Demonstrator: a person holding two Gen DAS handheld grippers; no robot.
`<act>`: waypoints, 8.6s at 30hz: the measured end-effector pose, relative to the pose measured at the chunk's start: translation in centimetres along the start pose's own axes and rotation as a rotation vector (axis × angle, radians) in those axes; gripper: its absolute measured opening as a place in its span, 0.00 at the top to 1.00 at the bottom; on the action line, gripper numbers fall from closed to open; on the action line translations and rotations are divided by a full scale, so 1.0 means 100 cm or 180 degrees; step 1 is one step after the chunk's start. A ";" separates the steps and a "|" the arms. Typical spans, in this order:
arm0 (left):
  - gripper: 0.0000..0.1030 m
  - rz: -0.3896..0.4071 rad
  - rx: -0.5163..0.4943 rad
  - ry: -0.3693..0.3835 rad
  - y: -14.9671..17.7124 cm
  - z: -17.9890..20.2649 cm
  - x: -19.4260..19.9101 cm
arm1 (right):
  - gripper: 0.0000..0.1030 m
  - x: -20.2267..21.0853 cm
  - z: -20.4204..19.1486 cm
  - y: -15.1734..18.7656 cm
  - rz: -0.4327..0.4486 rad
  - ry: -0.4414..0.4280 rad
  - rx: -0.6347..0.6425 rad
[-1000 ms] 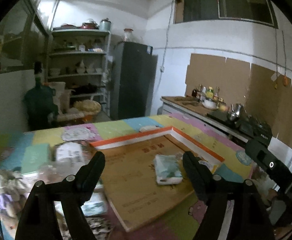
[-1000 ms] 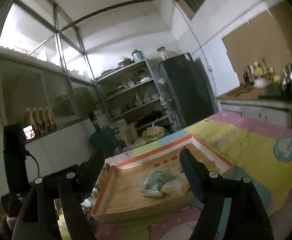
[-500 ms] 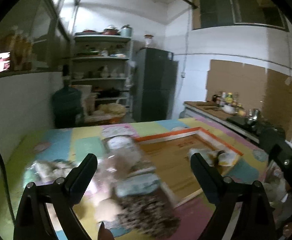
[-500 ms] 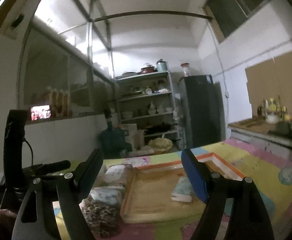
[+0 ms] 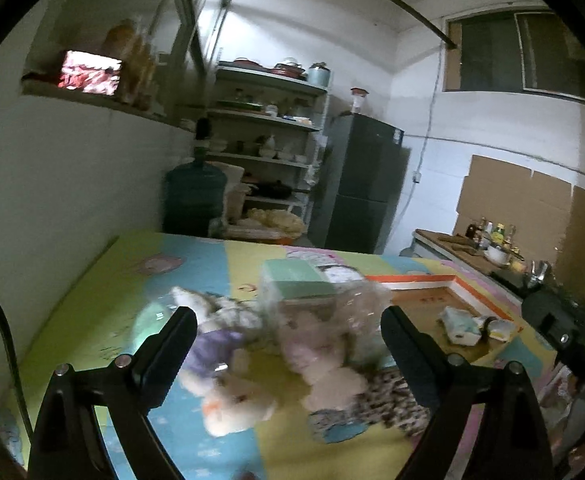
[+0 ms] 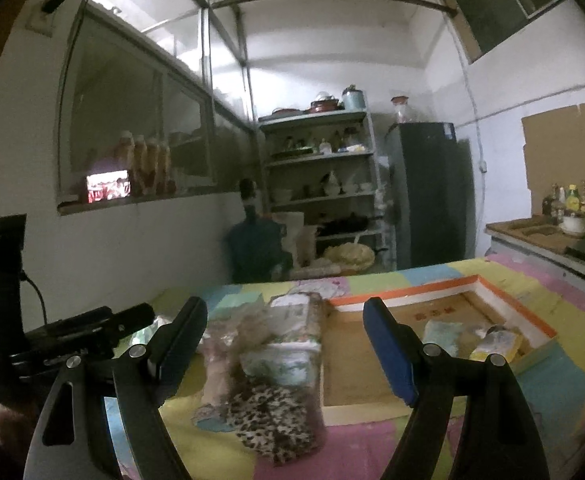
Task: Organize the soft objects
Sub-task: 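Move the left gripper back to the pile toward the plush bunny, then grasp the plush bunny with purple hat in the left gripper, then lift the bunny with the left gripper while the right gripper grasps a plastic bag, then carry the bunny with the left gripper while the right gripper carries the bag toward the box, then open the left gripper to drop the bunny into the box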
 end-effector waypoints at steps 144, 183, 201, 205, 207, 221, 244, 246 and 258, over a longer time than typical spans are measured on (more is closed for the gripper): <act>0.48 -0.0266 0.0120 -0.0176 0.042 -0.093 -0.005 | 0.48 -0.086 -0.002 0.019 -0.0587 -0.0373 -0.0310; 0.48 -0.0393 -0.0432 0.1221 -0.035 0.180 -0.106 | 0.48 -0.024 0.181 -0.046 -0.0271 0.0645 -0.0159; 0.48 -0.0745 -0.0748 0.1129 -0.016 0.270 -0.167 | 0.48 -0.038 0.275 -0.034 -0.0615 0.0667 -0.0375; 0.48 -0.0884 -0.0829 0.1073 -0.008 0.285 -0.185 | 0.48 -0.055 0.283 -0.026 -0.0766 0.0592 -0.0389; 0.48 -0.1005 -0.0849 0.1064 -0.002 0.290 -0.196 | 0.48 -0.064 0.288 -0.019 -0.0854 0.0546 -0.0422; 0.48 -0.1761 -0.0797 0.1066 0.040 0.297 -0.244 | 0.48 -0.104 0.329 0.025 -0.1339 0.0473 -0.0744; 0.25 -0.1813 -0.0631 0.1095 0.034 0.294 -0.234 | 0.39 -0.094 0.331 0.028 -0.1301 0.0222 -0.1052; 0.20 -0.1773 -0.0633 0.1087 0.031 0.293 -0.232 | 0.39 -0.090 0.328 0.026 -0.1288 0.0230 -0.1025; 0.19 -0.1166 -0.0487 0.1258 -0.017 0.280 -0.185 | 0.39 -0.055 0.303 0.002 -0.0984 0.0285 -0.0908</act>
Point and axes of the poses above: each gripper's, at about its wrist camera, not at the fingertips, and x roughly against the way its jaws point, z to its right, y to its underside, the point moved 7 cm from there along -x, roughly the way its jaws point, and after that the axes turned 6 degrees about -y, right-handed, at the moved point
